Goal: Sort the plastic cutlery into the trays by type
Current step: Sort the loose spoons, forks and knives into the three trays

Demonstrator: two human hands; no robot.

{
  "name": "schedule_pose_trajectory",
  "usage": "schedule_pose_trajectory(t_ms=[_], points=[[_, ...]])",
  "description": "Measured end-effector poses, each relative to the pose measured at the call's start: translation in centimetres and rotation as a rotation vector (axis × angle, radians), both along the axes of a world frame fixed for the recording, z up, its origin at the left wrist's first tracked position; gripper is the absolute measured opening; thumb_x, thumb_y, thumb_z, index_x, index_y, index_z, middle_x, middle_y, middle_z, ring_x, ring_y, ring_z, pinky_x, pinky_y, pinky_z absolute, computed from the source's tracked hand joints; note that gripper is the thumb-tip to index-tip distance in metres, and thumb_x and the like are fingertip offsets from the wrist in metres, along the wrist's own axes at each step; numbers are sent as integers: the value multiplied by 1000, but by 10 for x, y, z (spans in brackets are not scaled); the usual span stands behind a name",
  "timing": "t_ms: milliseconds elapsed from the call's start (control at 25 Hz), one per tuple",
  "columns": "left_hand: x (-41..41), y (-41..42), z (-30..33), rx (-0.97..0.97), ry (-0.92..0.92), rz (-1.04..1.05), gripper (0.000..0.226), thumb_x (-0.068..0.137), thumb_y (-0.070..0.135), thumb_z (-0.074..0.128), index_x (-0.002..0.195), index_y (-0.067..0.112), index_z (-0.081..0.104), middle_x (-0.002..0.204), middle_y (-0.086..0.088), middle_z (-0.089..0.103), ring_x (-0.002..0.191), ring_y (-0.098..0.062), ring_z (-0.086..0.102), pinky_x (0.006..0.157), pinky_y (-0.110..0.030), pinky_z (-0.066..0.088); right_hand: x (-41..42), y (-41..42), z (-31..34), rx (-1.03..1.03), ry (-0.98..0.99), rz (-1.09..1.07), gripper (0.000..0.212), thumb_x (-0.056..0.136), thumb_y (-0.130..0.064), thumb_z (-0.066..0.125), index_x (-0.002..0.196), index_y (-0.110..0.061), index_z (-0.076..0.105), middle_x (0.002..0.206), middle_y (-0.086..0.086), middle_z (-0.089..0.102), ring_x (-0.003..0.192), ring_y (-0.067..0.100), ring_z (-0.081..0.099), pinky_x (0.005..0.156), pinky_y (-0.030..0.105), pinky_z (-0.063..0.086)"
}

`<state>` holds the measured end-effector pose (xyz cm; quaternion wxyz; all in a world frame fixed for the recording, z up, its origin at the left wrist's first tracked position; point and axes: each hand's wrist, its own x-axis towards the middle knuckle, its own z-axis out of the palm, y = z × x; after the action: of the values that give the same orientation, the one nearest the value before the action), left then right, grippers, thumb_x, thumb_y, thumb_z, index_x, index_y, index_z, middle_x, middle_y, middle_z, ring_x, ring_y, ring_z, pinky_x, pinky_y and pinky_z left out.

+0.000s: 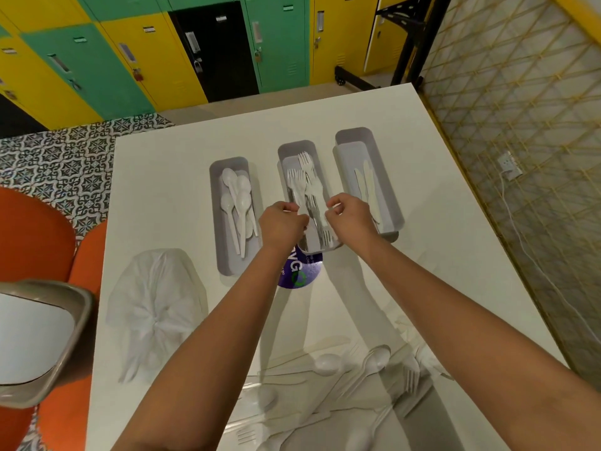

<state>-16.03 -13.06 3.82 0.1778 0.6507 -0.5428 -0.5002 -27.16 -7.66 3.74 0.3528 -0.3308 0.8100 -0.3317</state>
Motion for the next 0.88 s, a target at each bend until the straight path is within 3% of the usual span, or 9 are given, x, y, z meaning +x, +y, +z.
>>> schedule_pose_trajectory(t_ms=[160, 240, 360, 440, 520, 640, 680, 800, 880], points=[[0, -4, 2, -58, -61, -134, 45, 84, 32, 66, 122, 8, 58, 120, -7, 62, 105, -23, 63, 96, -37, 50, 0, -4, 5, 28, 10, 76, 35, 96, -19, 51, 130, -12, 50, 131, 8, 55, 112, 23, 57, 80, 20, 41], [7, 2, 0, -59, -26, -123, 37, 87, 26, 62, 118, 7, 60, 111, -5, 64, 98, -20, 63, 91, -34, 52, 0, 4, 1, 41, 38, 82, 34, 95, -17, 50, 129, -12, 52, 129, 7, 57, 105, 21, 59, 76, 19, 42], [21, 17, -4, -22, -1, -110, 25, 87, 13, 56, 110, 6, 63, 91, 0, 63, 76, -11, 60, 70, -22, 52, -1, 25, -10, 60, 53, 72, 26, 94, -13, 49, 118, -11, 58, 109, 7, 63, 80, 15, 57, 58, 17, 42], [30, 31, -2, -28, 7, -151, 24, 87, 9, 53, 108, 8, 65, 89, 2, 62, 68, -5, 55, 58, -13, 47, -1, 45, -15, 58, 41, 83, 23, 94, -12, 48, 113, -7, 60, 95, 4, 60, 67, 11, 55, 48, 12, 41], [37, 44, 0, -20, 22, -200, 25, 87, 8, 52, 108, 9, 66, 93, 0, 62, 70, -8, 56, 58, -13, 48, -2, 65, -17, 56, 24, 77, 22, 94, -9, 46, 110, -5, 60, 89, 2, 55, 61, 4, 52, 44, 4, 38], [54, 66, 0, -6, 22, -302, 23, 88, 8, 54, 107, 9, 67, 102, -4, 63, 91, -16, 58, 83, -28, 50, 0, 96, -20, 88, 89, 118, 22, 92, -8, 48, 107, -6, 63, 98, 9, 60, 71, 13, 55, 62, 13, 45], [60, 74, -3, -5, 11, -328, 22, 88, 8, 55, 106, 9, 67, 105, -6, 64, 94, -17, 58, 84, -28, 50, 1, 107, -23, 103, 116, 150, 21, 92, -8, 49, 106, -7, 64, 101, 10, 62, 79, 15, 55, 69, 19, 45], [79, 102, -9, -35, -49, -389, 21, 87, 9, 57, 105, 10, 68, 104, -6, 65, 86, -16, 58, 57, -5, 46, 7, 139, -31, 114, 147, 218, 20, 90, -7, 50, 102, -8, 67, 104, 10, 65, 85, 16, 54, 76, 23, 43], [89, 117, -17, -69, -94, -430, 22, 87, 7, 57, 106, 8, 69, 104, -8, 66, 83, -13, 57, 51, -1, 43, 11, 157, -35, 126, 142, 256, 19, 88, -6, 52, 97, -10, 68, 102, 9, 66, 78, 14, 53, 77, 24, 44]])
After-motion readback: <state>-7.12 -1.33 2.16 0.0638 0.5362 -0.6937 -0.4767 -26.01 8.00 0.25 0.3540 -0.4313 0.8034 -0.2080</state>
